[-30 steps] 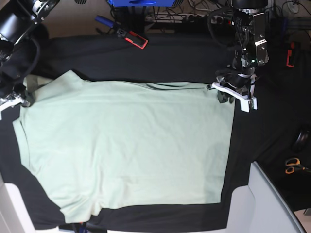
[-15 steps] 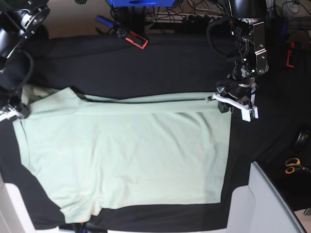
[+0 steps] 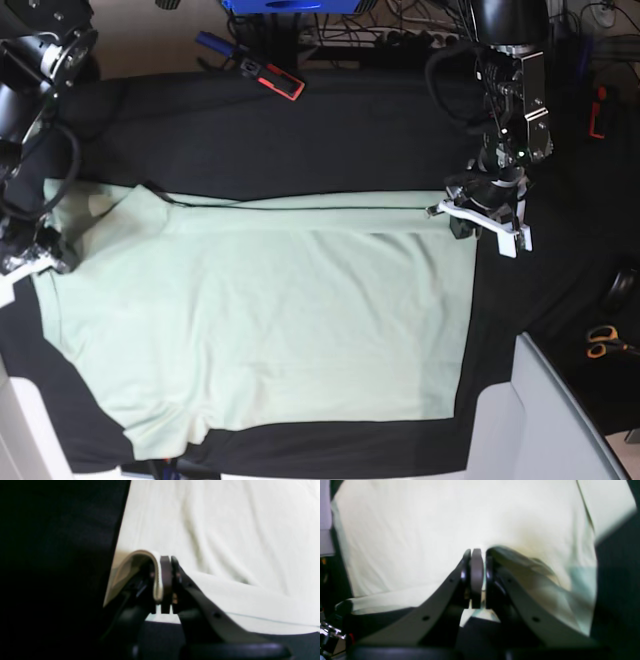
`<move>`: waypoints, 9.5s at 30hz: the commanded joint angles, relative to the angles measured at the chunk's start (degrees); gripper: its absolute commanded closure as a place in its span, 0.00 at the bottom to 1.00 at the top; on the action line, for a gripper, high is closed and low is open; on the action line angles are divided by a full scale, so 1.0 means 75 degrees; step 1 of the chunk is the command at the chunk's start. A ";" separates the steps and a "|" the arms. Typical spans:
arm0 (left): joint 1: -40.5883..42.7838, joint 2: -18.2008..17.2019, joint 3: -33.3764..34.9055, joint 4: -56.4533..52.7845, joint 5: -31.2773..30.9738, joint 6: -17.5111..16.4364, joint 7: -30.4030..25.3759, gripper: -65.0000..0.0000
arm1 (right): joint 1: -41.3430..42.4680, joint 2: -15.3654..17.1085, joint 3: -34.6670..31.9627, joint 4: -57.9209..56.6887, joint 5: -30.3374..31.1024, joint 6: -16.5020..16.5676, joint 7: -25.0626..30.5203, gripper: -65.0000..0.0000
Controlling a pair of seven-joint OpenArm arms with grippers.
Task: Fold the T-shirt properly
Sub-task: 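Lift the grasped edge with both grippers and fold it over the shirt body, then lay the folded edge flat and open both grippers, then raise both grippers away from the folded shirt, then lower both grippers and pinch the new folded edge of the shirt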
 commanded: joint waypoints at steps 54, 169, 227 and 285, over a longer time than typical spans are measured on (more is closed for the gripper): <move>-0.1254 -0.0097 -0.0018 -0.0904 -0.0002 -0.0007 -0.0180 1.00 | 0.1192 0.0283 -0.1609 -0.0911 0.0149 0.0018 0.0995 1.00; 0.0914 -0.0108 -0.1390 0.0432 0.0748 -0.0054 -0.0168 0.05 | -0.2266 -0.0408 0.0899 -0.0114 0.3466 -0.1365 0.2436 0.32; -0.0047 0.0243 -0.0405 -0.0447 -0.0060 -0.0042 -0.0192 0.04 | -0.0414 0.0225 -0.0472 -0.2774 0.3466 -0.1353 0.3398 1.00; -0.0270 0.0443 -0.1460 -0.1689 -0.0107 -0.0042 -0.0145 1.00 | -0.0414 0.0530 -0.0484 -0.2716 0.3455 -0.1341 0.3386 1.00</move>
